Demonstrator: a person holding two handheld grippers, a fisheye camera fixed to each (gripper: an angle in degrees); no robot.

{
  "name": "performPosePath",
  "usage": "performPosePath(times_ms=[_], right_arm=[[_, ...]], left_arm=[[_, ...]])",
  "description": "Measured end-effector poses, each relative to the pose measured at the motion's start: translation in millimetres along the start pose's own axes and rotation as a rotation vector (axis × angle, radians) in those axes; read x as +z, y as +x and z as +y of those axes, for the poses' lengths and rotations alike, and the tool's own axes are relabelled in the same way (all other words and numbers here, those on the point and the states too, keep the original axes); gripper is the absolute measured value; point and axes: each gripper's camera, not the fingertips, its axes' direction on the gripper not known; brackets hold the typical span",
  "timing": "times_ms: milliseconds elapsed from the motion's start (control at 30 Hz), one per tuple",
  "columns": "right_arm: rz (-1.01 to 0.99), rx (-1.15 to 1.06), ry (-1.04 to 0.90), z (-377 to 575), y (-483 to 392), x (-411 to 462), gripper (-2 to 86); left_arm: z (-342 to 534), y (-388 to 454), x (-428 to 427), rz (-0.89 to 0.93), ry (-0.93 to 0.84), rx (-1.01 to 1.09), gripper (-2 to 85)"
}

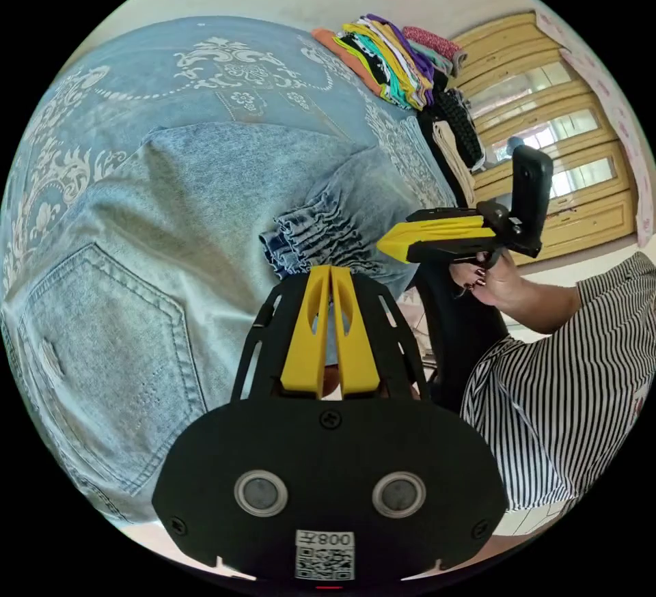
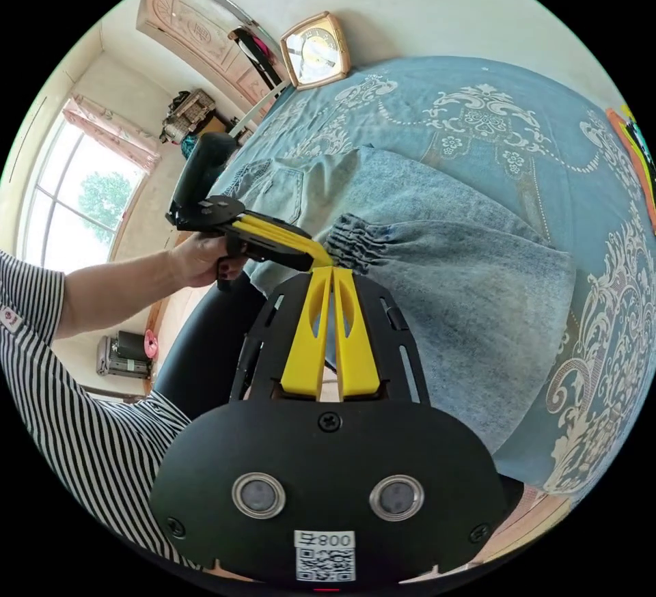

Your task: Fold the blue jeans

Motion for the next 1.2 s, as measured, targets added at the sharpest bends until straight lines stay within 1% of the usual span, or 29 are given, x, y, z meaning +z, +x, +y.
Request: performPosePath(times_ms=[67, 133, 167, 233, 267, 300, 367, 433, 500, 533, 600, 633, 667, 733, 767, 800, 867, 933, 1033, 1133, 1200], right_arm=[[0.030, 0.000, 0.007, -16, 6, 3, 0.1], [0.056, 0.004, -0.040, -33, 12, 18, 0.1], [0.079, -0.006, -0.103, -41, 16, 34, 0.1], [0.077, -0.009, -0.101, -48, 18, 42, 0.1], [0.059, -0.009, -0.133, -54, 19, 39, 0.1], [0.047, -0.010, -0.115, -57, 19, 29, 0.1], [0.034, -0.020, -0.039, -54, 17, 9, 0.1], [0.023, 0.000, -0.023, -49, 21, 4, 0.1], [0.013, 0.014, -0.167, -44, 32, 29, 0.1], [0.007, 0.022, -0.173, -42, 33, 30, 0.1], [0.002, 0.024, -0.058, -36, 31, 4, 0.1], [0.017, 0.021, -0.040, -34, 30, -2, 0.1], [0.054, 0.016, -0.028, -27, 29, -9, 0.1], [0.113, 0.030, -0.071, -15, 38, -1, 0.2], [0.130, 0.055, -0.155, -7, 49, 16, 0.2], [0.073, 0.096, -0.099, -1, 60, 15, 0.2], [0.009, 0.138, -0.127, -3, 71, 9, 0.3], [0.024, 0.153, -0.038, 3, 73, -11, 0.4], [-0.011, 0.230, 0.064, 22, 96, -44, 0.9], [-0.007, 0.384, 0.150, 53, 138, -71, 2.7], [-0.091, 0.498, 0.148, 72, 173, -74, 5.5]], left_arm=[[7, 7, -5, -0.031, 0.027, 0.021, 0.1], [16, 8, 5, -0.102, -0.043, 0.008, 0.1], [18, 7, 9, -0.111, -0.066, 0.009, 0.1], [24, 7, 5, -0.095, -0.030, -0.026, 0.1], [25, 9, 2, -0.095, -0.016, -0.026, 0.1], [29, 16, -4, -0.101, 0.028, -0.003, 0.1], [34, 24, -5, -0.122, 0.042, 0.016, 0.1], [39, 24, 15, -0.166, -0.067, 0.004, 0.2], [44, 23, 15, -0.133, -0.024, -0.027, 0.2], [45, 24, 11, -0.121, -0.020, -0.056, 0.2], [51, 37, 4, -0.142, 0.038, -0.028, 0.2], [54, 46, 5, -0.147, 0.043, -0.006, 0.2], [55, 49, 7, -0.149, 0.031, 0.002, 0.2], [58, 56, 30, -0.189, -0.076, 0.011, 0.3], [59, 56, 37, -0.198, -0.113, 0.005, 0.3], [63, 59, 40, -0.204, -0.098, -0.011, 0.4], [67, 67, 36, -0.180, -0.055, -0.028, 0.5], [71, 87, 31, -0.181, 0.001, 0.017, 0.9], [71, 118, 37, -0.146, 0.020, 0.098, 2.2], [63, 152, 57, -0.143, 0.002, 0.196, 5.7], [56, 169, 71, -0.124, -0.014, 0.242, 7.9]])
